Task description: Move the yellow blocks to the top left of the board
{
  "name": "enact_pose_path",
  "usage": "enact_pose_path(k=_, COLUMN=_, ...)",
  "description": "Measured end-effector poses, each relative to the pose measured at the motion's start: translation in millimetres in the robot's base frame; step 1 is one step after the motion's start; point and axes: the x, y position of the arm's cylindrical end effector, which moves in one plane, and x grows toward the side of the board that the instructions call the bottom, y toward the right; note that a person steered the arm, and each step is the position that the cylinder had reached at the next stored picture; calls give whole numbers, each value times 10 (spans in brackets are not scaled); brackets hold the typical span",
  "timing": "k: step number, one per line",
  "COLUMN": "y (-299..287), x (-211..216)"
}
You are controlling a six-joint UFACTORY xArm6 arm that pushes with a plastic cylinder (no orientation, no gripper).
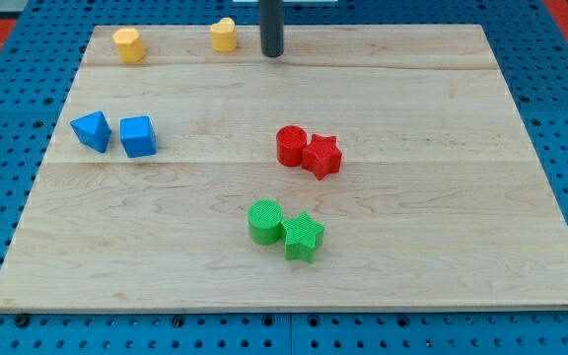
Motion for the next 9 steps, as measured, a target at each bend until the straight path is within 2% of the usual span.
enact_pose_path(k=1, y=-161, x=-293)
enact_pose_path(k=2, y=-805, x=134)
enact_pose_path(k=3, y=-1457, x=236)
enact_pose_path(k=4, y=-771, x=269)
enact_pose_path(k=5, y=-829, x=-289)
enact_pose_path(k=6, y=-1431, x=-298)
enact_pose_path(k=7, y=-1919, x=127)
enact_pose_path(k=8, y=-1660, x=504)
enact_pose_path(k=9, y=-712, x=1206)
